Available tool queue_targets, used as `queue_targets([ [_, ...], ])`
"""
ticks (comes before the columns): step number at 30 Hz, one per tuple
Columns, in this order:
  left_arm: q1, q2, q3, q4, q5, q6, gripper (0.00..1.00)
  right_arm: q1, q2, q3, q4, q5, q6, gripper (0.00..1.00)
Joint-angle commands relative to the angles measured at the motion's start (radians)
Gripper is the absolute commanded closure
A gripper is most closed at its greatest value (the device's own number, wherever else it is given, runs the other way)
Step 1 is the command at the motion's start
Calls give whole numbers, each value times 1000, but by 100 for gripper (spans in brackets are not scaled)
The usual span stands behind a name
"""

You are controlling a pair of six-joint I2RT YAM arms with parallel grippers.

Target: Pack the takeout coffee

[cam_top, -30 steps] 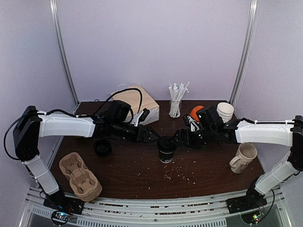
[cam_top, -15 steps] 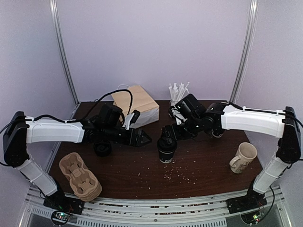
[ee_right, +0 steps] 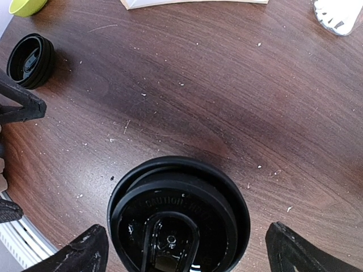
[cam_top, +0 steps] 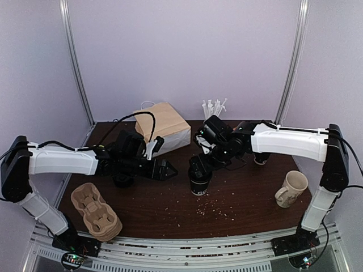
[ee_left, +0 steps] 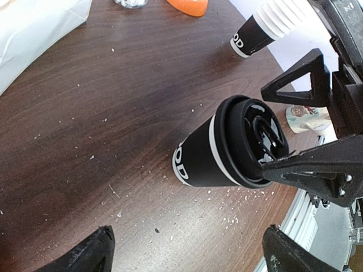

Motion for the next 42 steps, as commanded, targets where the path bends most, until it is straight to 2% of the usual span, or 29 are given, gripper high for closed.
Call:
queue_targets([
  [1, 2, -19, -14, 27, -6, 15, 6, 5, 23, 29, -31, 21, -15, 2],
  [10, 1, -8, -11, 28, -5, 12, 7, 4, 41, 31, -29, 2, -20, 12],
  [20, 1, 1, -3, 18, -9, 13, 7, 4, 34, 34, -31, 3, -23, 29],
  [31, 1, 19, 25, -3, -18, 22, 7, -13, -27, 26, -69, 72, -24, 33],
  [42, 2, 33, 34, -6, -17, 23, 8, -139, -110, -23, -76, 78, -40, 34],
])
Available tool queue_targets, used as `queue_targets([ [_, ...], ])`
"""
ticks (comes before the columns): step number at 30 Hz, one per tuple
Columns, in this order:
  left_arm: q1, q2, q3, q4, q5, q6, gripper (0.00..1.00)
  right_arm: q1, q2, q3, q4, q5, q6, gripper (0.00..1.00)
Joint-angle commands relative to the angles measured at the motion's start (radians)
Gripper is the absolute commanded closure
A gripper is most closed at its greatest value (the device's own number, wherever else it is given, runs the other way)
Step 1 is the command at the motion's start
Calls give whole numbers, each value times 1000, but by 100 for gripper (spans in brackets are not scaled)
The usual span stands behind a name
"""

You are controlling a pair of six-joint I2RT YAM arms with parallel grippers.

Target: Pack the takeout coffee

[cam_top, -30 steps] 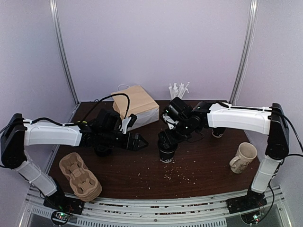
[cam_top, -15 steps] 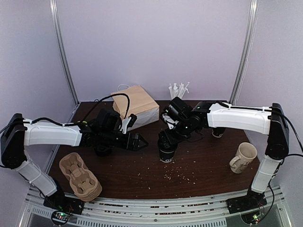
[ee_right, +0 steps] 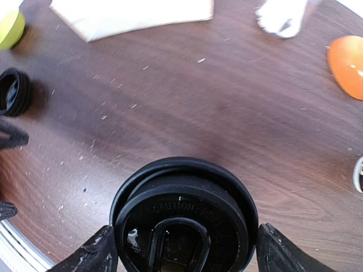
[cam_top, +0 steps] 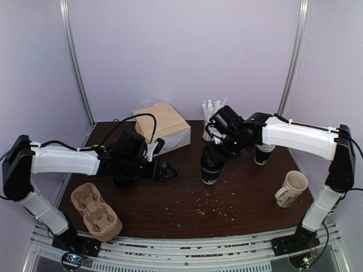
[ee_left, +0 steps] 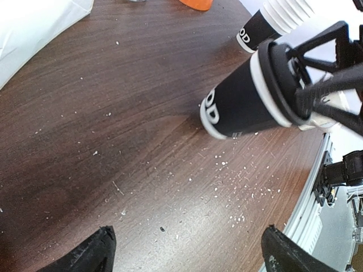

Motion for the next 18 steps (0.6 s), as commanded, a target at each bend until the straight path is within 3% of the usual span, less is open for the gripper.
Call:
queue_targets([
  [1, 1, 14, 36, 0, -11, 17, 8, -75, -55, -34, -27, 32, -19, 34],
  [11, 3, 33, 33, 12, 8, 21, 8, -274, -56, -34, 23, -23, -60, 35],
  [15, 3, 33, 26, 23, 22, 20, 8, -271, -54, -23, 21, -89, -57, 30],
  [18, 3, 31, 33, 23, 22, 25, 8, -238, -64, -18, 20, -121, -60, 19],
])
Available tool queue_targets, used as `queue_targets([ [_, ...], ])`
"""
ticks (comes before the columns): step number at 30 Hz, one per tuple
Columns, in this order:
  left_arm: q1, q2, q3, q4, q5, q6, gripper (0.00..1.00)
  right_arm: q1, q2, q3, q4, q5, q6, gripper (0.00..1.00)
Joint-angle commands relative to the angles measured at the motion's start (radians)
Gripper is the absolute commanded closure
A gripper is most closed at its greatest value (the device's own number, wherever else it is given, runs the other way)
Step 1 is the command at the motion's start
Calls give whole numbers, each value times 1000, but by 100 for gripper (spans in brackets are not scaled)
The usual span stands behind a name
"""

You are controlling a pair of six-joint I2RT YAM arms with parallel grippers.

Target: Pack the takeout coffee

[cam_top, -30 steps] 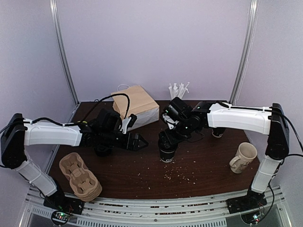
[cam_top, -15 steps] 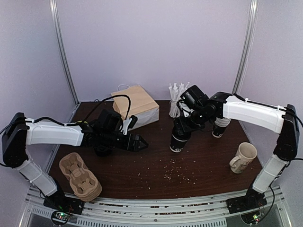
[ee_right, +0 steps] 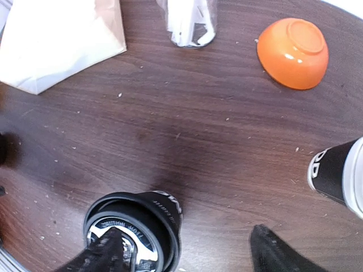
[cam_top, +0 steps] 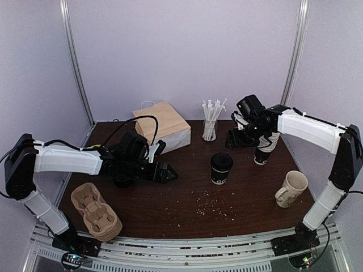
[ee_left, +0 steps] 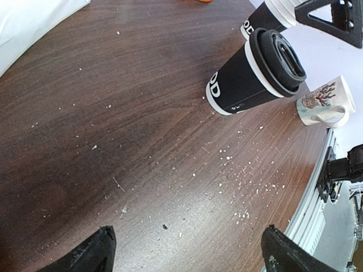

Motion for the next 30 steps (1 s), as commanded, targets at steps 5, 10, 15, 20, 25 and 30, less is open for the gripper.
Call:
queue_targets([
  [5, 4, 20, 41, 39, 7, 25, 8, 130, 17, 46, -47, -10, -21, 14],
  [10, 4, 43, 66, 33, 17, 26, 8, 144, 39, 17, -37, 43, -16, 14],
  [15, 4, 44, 64, 29, 15, 26, 8, 151, 60, 7, -24, 48, -12, 7],
  [20, 4, 49, 59, 32, 18, 22, 8, 170, 73, 19, -39, 77, -24, 5],
  [25, 4, 52, 60, 34, 20, 22, 8, 174, 80, 22, -59, 77, -34, 12],
  [30, 4, 57, 61, 34, 24, 21, 8, 181, 87, 27, -81, 77, -43, 15],
])
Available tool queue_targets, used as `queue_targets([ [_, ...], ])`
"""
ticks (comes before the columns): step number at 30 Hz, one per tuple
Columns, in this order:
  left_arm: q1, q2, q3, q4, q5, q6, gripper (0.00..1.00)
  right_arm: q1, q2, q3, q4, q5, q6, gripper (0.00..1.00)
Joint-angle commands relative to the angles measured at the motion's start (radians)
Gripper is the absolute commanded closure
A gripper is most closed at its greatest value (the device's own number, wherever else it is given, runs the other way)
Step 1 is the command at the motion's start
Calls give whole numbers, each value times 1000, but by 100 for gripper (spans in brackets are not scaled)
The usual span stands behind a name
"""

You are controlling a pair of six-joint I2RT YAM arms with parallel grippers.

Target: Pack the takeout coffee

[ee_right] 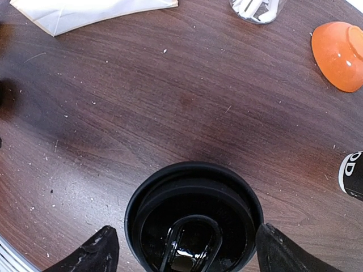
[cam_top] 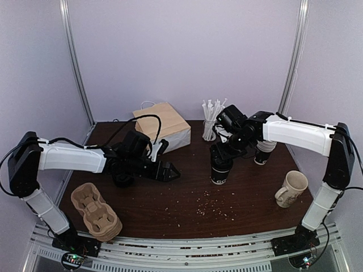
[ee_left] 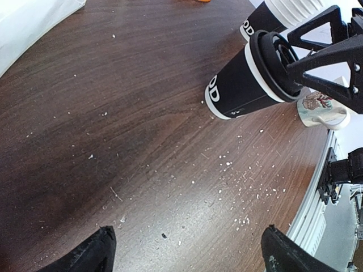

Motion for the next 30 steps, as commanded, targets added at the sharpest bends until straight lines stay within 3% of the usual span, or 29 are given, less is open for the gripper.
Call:
queue_targets([
  [1, 4, 15, 21, 33, 17, 10, 8, 9, 22, 10, -47, 25, -17, 16],
  [7, 4, 17, 19, 35, 20, 10, 8, 10, 35, 11, -52, 26, -21, 21],
  [13, 4, 17, 20, 33, 21, 9, 8, 11, 41, 14, -57, 33, -21, 19],
  [22, 4, 21, 23, 33, 21, 8, 8, 12, 22, 15, -55, 74, -12, 34],
  [30, 3, 18, 22, 29, 16, 10, 8, -35, 0, 41, -64, 102, -23, 35],
])
